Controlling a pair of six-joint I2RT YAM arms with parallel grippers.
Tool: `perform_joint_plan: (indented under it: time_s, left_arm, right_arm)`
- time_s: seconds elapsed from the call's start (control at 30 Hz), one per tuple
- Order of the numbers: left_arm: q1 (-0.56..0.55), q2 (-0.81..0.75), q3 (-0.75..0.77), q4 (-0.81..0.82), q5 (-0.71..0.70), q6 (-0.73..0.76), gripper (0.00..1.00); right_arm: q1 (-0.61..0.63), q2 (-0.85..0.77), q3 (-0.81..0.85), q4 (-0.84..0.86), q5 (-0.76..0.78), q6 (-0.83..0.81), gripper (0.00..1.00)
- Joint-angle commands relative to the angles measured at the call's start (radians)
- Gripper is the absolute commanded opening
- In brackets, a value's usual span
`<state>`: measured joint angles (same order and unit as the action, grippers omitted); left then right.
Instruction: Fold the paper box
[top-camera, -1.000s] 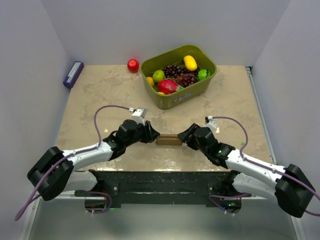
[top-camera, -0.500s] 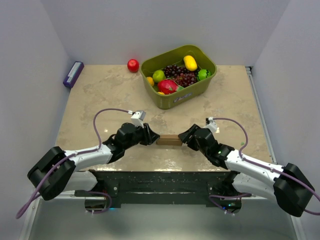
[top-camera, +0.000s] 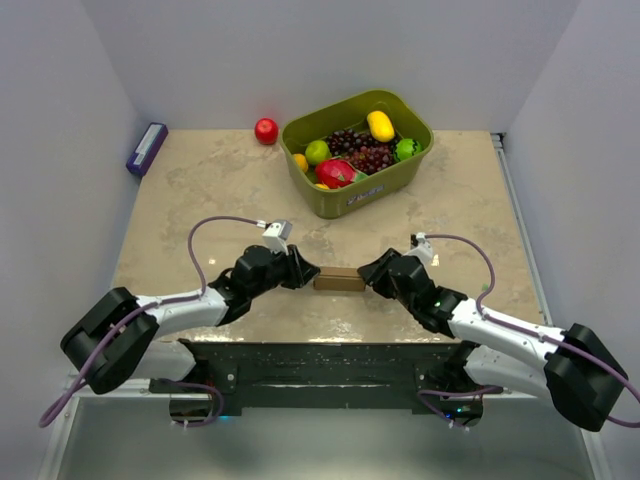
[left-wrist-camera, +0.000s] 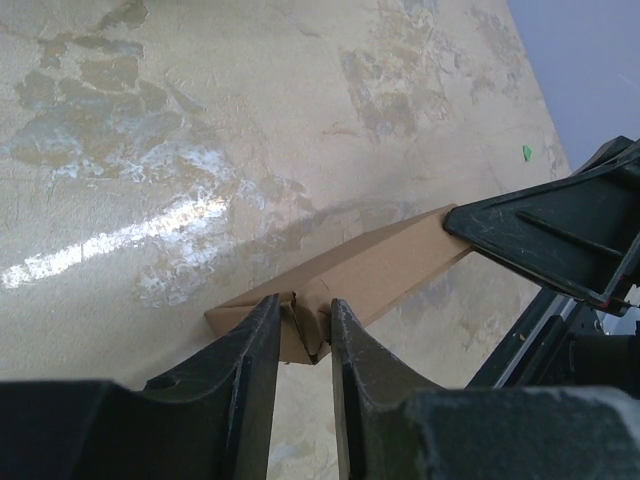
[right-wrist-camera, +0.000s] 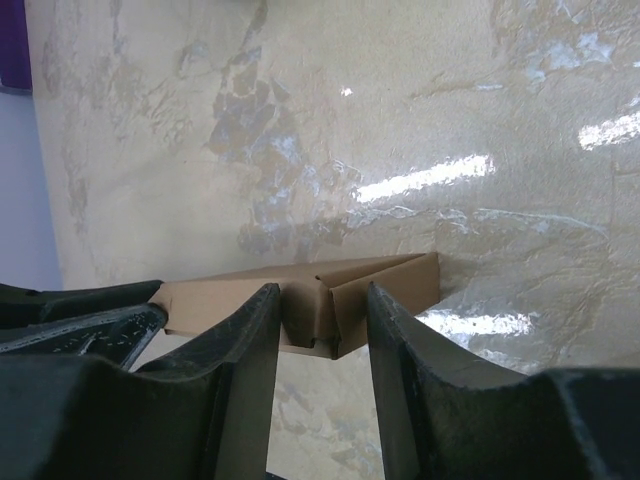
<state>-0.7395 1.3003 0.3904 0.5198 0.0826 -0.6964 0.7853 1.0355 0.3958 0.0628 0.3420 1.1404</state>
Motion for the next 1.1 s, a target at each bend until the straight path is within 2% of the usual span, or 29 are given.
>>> perform_joint_plan:
  time_s: [0.0, 0.1, 0.23, 0.5, 0.7, 0.8, 0.97, 1.07]
  left_arm:
    - [0.002, 0.060, -0.032, -0.176, -0.030, 0.051, 0.29]
    - [0.002, 0.057, -0.021, -0.191, -0.029, 0.054, 0.35]
    - [0.002, 0.062, -0.015, -0.219, -0.029, 0.061, 0.35]
    - [0.002, 0.054, -0.076, -0.205, -0.015, 0.058, 0.24]
    - [-0.001, 0.091, -0.094, -0.184, 0.011, 0.054, 0.22]
    - [-0.024, 0.085, -0.090, -0.222, -0.010, 0.058, 0.22]
    - [-0.109, 0.100, -0.065, -0.315, -0.122, 0.080, 0.25]
    - [-0.141, 0.135, -0.058, -0.334, -0.156, 0.084, 0.22]
  right_arm:
    - [-0.001, 0.028, -0.054, -0.072, 0.038, -0.025, 0.38]
    - [0.000, 0.043, -0.067, -0.066, 0.040, -0.019, 0.36]
    - [-0.001, 0.055, -0.077, -0.067, 0.043, -0.013, 0.34]
    - [-0.001, 0.047, -0.107, -0.067, 0.049, -0.002, 0.29]
    - [0.000, 0.060, -0.130, -0.067, 0.051, 0.010, 0.27]
    - [0.002, 0.064, -0.135, -0.067, 0.052, 0.009, 0.25]
    - [0.003, 0.063, -0.140, -0.050, 0.058, -0.004, 0.25]
    - [0.008, 0.058, -0.152, -0.047, 0.063, -0.002, 0.24]
